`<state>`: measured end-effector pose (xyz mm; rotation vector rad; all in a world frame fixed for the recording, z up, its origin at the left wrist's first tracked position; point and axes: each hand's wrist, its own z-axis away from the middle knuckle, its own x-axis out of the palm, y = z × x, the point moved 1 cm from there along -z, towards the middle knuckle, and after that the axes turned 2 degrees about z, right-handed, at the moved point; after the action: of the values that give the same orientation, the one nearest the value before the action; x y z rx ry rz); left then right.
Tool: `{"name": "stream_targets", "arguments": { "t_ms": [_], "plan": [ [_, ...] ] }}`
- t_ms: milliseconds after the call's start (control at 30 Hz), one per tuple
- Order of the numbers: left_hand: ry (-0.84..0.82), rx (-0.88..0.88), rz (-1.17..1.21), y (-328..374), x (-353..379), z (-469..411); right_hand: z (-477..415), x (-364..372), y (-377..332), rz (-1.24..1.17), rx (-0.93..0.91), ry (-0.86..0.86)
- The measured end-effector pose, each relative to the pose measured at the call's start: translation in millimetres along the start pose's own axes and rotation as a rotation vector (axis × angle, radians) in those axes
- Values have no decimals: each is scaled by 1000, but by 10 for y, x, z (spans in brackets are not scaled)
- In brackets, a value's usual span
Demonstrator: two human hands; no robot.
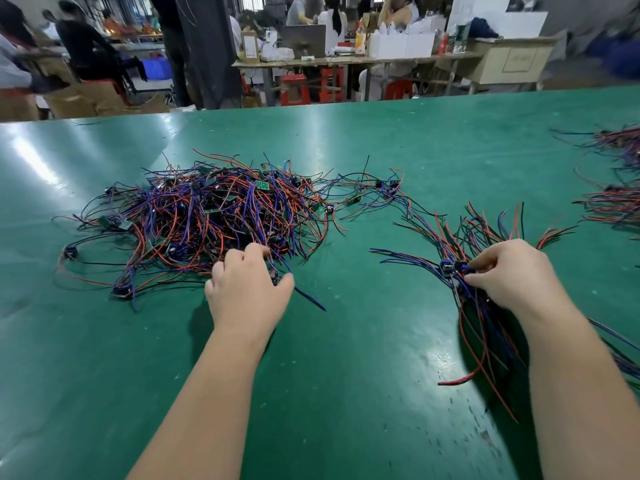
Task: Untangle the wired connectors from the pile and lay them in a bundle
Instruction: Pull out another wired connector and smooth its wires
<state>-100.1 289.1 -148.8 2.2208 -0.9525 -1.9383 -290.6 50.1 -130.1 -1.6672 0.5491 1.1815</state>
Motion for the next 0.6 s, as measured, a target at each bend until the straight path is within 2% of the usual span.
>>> {"name": "stream_targets", "arguments": {
  "t_ms": [67, 133, 233, 300, 433, 500, 600],
  "plan": [
    [-49, 5, -40, -15, 50, 3, 16, 18, -5, 25, -13, 18],
    [-45, 25, -65, -10, 82, -2, 50, 12, -51, 11, -72, 104],
    [2, 31, -50, 0, 55, -35, 128, 12, -196, -118, -222, 261],
    [39, 47, 44, -5, 49, -49, 210, 54, -329, -222, -319, 264],
    [68, 92, 552, 107, -9, -18, 385, 202, -545, -469, -434, 102],
    [75, 136, 814, 194, -42, 26, 436, 256, -609, -655, -397, -69],
    [16, 269, 1022, 333, -76, 142, 485, 305, -664, -893, -293, -280]
  ]
}}
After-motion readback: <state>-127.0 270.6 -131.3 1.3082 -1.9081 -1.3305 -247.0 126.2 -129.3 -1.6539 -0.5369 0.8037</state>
